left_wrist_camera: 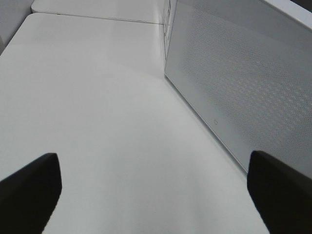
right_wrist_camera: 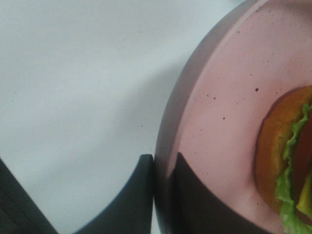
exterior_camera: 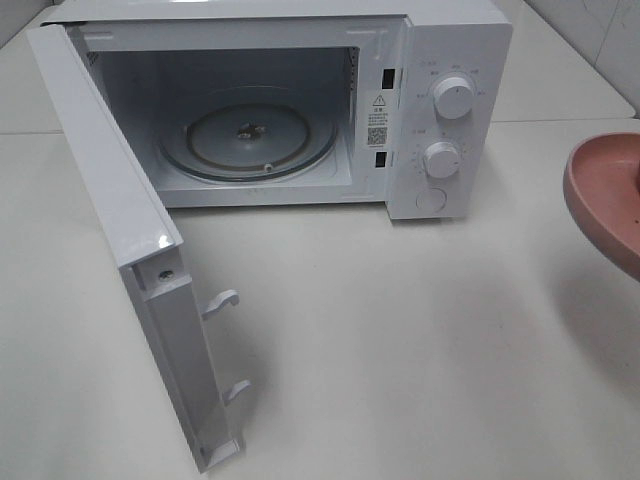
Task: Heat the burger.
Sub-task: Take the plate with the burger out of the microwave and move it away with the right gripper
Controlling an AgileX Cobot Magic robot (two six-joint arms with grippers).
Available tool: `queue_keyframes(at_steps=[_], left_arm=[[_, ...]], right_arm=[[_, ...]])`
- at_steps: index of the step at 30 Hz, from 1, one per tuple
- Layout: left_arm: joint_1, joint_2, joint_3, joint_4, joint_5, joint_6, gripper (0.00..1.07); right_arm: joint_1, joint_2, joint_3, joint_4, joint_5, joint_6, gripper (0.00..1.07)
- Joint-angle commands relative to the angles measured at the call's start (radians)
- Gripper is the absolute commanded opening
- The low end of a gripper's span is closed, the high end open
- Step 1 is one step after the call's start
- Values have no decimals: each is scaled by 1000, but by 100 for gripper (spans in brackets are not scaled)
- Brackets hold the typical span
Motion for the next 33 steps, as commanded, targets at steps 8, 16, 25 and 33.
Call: queue_keyframes(at_steps=[8, 16, 25, 33], left_arm=[[0, -16, 1, 1, -9, 0, 95], [0, -16, 1, 1, -9, 0, 95], [0, -16, 1, 1, -9, 0, 95], [0, -16, 1, 1, -9, 0, 95]], right_arm=[[-5, 4, -7, -174, 43, 315, 1], [-5, 124, -7, -232, 106, 504, 1], [-5, 271, -7, -259, 141, 692, 1], [-5, 418, -7, -279, 143, 901, 1]])
